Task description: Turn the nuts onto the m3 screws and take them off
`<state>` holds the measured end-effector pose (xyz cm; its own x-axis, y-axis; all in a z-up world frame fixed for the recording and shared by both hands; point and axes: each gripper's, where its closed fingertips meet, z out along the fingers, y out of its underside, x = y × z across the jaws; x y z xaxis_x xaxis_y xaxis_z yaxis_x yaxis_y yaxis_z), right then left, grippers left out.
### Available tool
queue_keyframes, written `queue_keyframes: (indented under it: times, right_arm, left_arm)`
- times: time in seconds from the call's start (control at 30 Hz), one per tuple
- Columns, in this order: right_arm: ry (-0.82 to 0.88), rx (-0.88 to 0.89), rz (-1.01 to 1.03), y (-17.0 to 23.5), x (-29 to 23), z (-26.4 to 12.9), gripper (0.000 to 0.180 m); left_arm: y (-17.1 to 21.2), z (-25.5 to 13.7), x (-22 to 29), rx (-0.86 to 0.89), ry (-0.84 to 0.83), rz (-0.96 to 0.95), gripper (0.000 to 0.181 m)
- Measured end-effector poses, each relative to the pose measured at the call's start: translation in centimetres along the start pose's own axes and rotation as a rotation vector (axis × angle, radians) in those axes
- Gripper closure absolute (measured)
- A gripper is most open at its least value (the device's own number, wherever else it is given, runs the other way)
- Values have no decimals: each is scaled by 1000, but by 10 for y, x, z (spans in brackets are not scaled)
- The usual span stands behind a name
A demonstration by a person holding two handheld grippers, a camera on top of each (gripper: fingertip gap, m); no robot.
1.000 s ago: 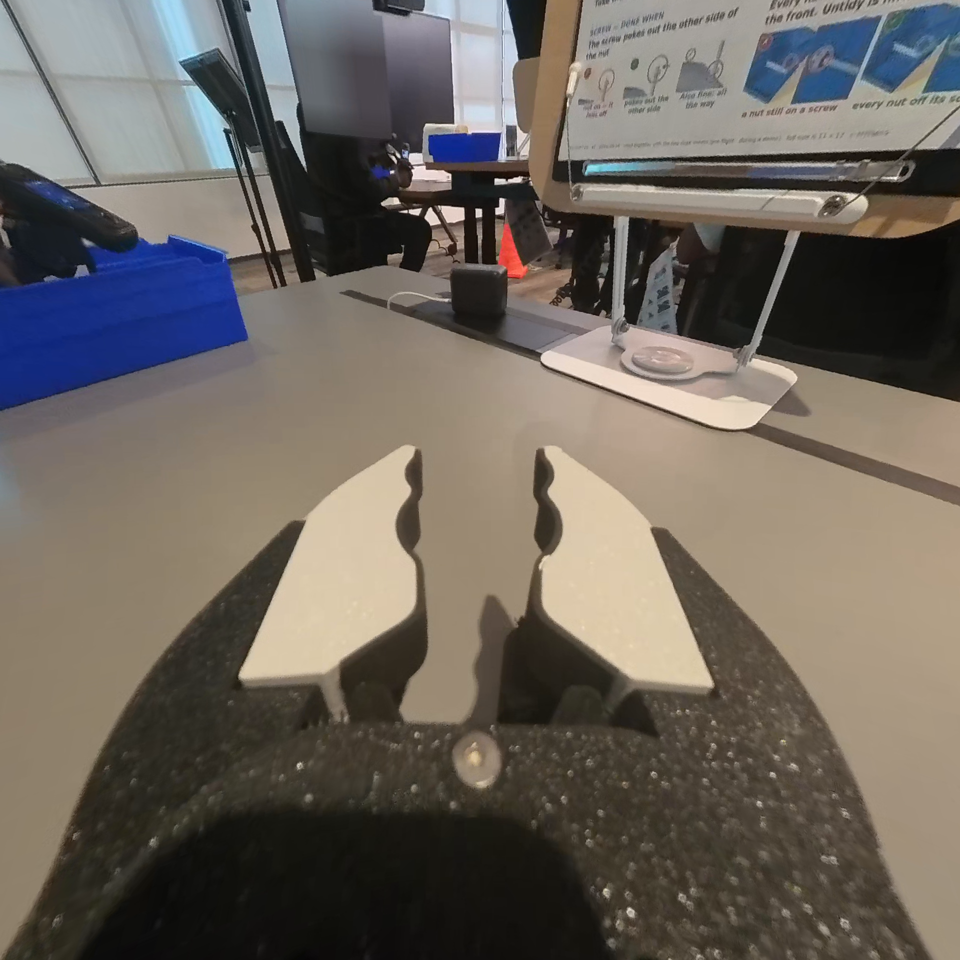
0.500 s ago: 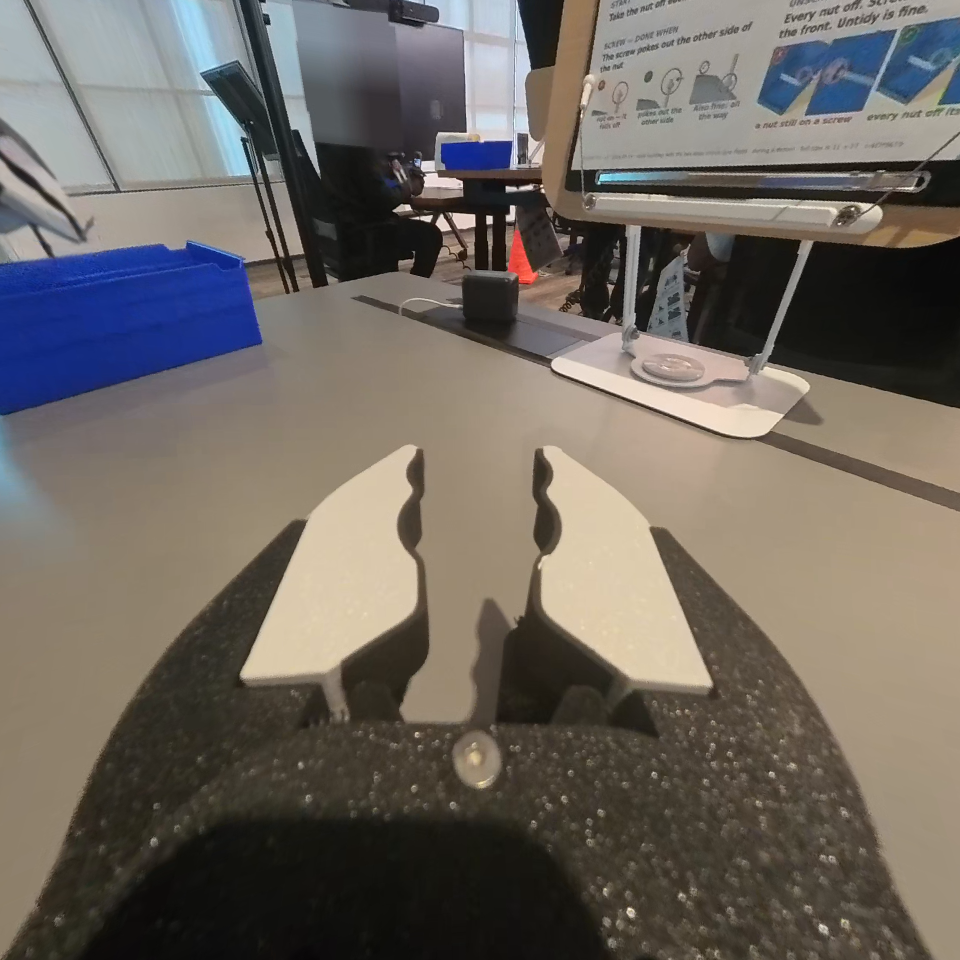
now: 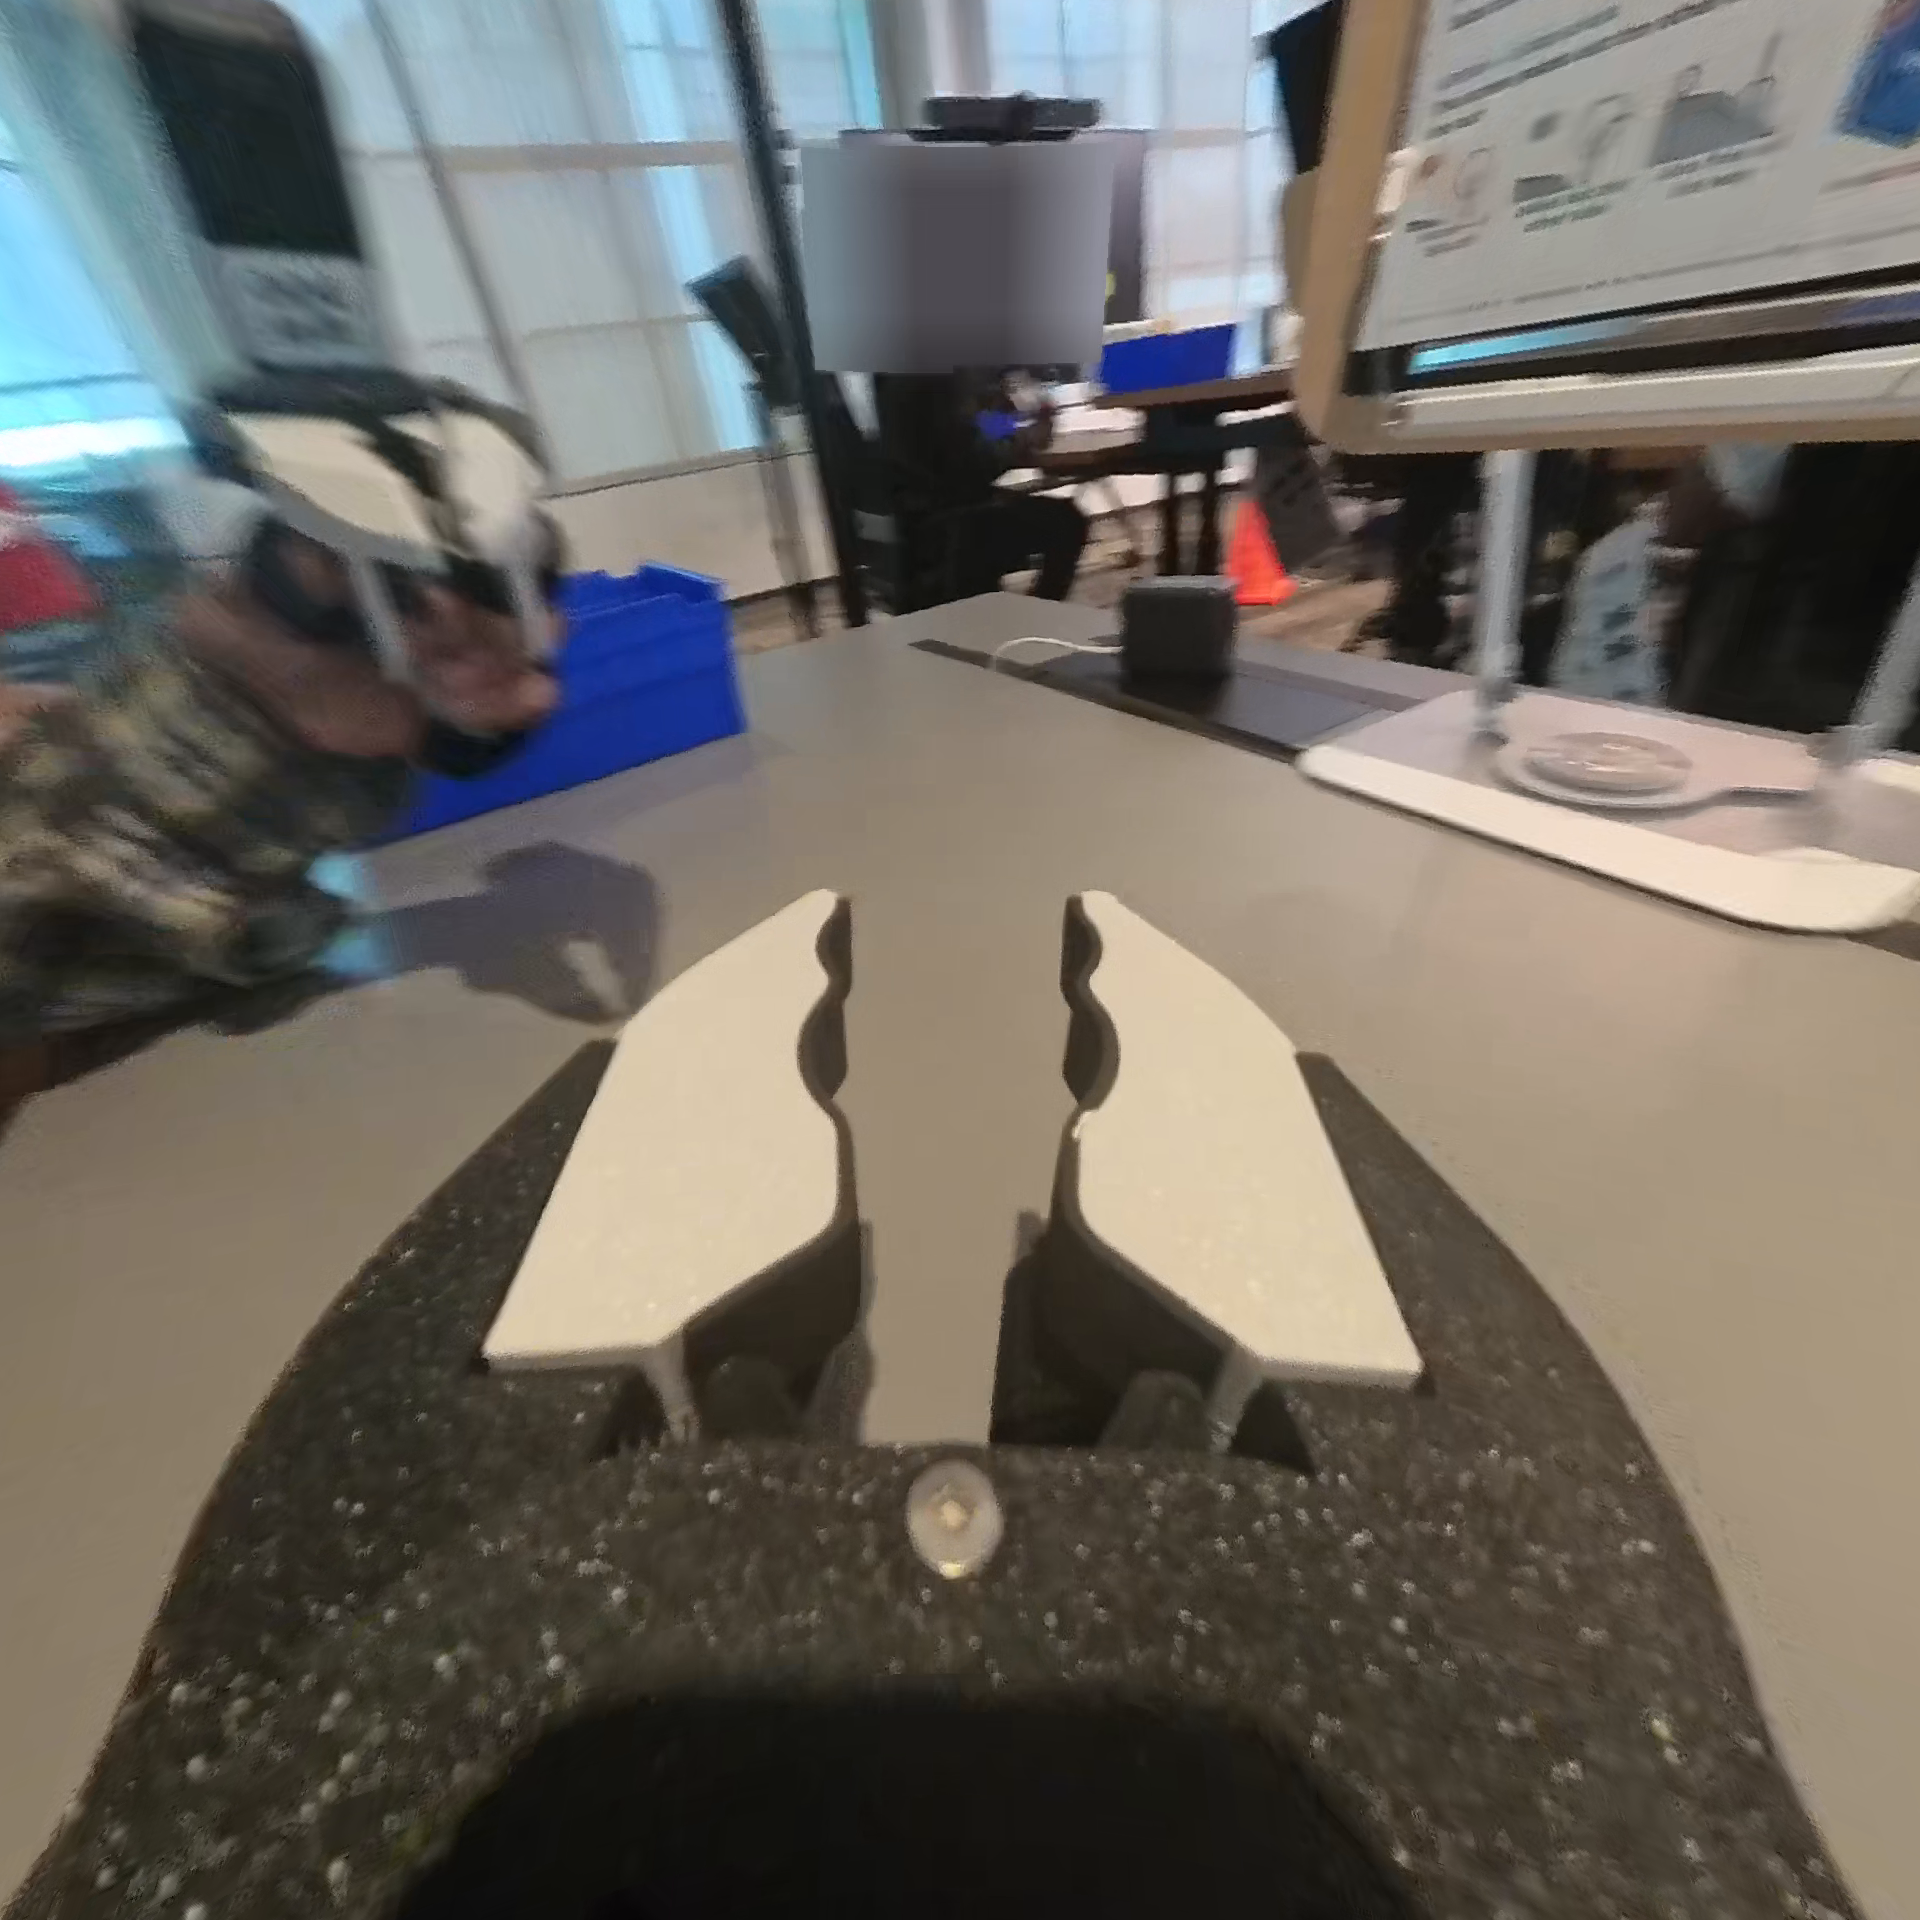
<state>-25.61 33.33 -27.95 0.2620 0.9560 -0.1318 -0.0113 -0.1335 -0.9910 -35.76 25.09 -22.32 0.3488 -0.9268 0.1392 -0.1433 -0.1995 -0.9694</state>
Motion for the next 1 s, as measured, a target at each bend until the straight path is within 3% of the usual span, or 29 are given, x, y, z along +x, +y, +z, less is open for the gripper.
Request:
queue_keyframes:
  times: [0.13,0.33,0.5,1.0]
  right_arm:
    - [-286,8,100,-14,-37,12,143]
    - [-572,-118,121,-47,-80,48,145]
    - [-580,-76,97,-40,-96,66,150]
    - [-607,-87,140,-20,-101,69,162]
  left_arm:
    - [25,33,-5,82,84,-15,177]
    - [37,32,-8,86,54,13,177]
    - [43,29,-7,60,17,55,177]
    - [45,36,2,51,54,50,177]
